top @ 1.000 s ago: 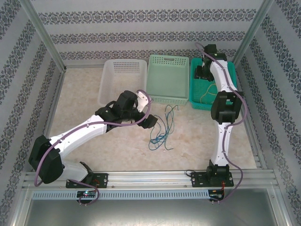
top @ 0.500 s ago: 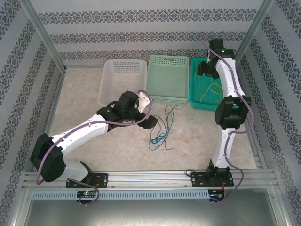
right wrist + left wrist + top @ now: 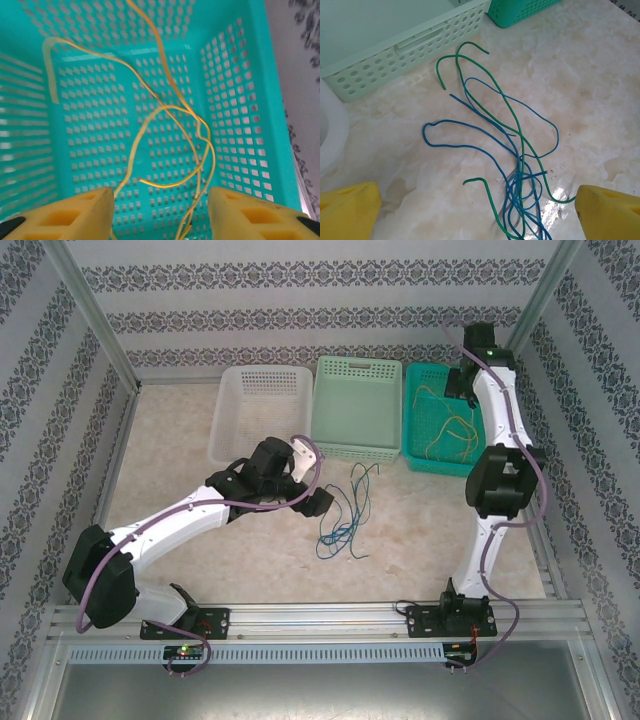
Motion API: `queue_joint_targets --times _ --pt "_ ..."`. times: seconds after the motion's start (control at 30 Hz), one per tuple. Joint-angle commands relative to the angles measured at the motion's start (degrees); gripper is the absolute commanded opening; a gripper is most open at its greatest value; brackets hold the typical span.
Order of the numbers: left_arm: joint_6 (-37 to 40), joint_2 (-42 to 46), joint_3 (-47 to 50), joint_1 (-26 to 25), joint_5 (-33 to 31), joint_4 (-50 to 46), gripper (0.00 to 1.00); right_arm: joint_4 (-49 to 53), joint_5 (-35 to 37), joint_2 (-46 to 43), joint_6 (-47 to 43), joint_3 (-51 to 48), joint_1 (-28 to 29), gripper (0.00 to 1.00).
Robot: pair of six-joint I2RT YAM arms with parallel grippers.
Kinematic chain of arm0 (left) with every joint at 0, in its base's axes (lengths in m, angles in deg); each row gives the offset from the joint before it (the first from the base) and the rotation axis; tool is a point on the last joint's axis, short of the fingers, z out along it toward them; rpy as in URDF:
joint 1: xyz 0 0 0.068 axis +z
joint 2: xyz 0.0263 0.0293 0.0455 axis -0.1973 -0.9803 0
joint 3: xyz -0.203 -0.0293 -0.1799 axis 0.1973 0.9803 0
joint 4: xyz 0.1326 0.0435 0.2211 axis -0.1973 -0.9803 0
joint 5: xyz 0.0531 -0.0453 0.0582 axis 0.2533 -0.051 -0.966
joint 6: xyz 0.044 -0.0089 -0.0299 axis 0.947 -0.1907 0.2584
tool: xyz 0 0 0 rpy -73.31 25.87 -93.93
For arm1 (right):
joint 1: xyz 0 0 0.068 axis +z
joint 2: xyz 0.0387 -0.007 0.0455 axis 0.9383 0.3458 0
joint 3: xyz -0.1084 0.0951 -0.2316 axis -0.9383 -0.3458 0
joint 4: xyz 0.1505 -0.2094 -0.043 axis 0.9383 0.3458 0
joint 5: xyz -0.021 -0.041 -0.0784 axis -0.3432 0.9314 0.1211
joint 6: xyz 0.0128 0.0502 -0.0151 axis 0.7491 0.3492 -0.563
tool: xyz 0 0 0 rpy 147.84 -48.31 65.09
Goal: Untangle the cables
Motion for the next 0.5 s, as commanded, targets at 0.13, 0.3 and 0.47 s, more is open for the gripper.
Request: queue_joint_targets --times 0.13,0.3,0.47 --pt "-1.4 -1.6 -1.5 0.3 -0.7 -0.6 1.00 -6.5 5.0 2.2 -1.5 0.2 -0.1 0.54" --pt "-1.3 -3.2 -3.1 0.3 -1.3 -1.4 1.00 -5.0 7.5 7.4 -2.3 6.0 -1.0 0.56" --pt "-1.3 -5.1 -4.6 0.3 -2.0 -1.7 1.00 -10.9 4.2 8.7 -4.0 5.9 -1.8 0.60"
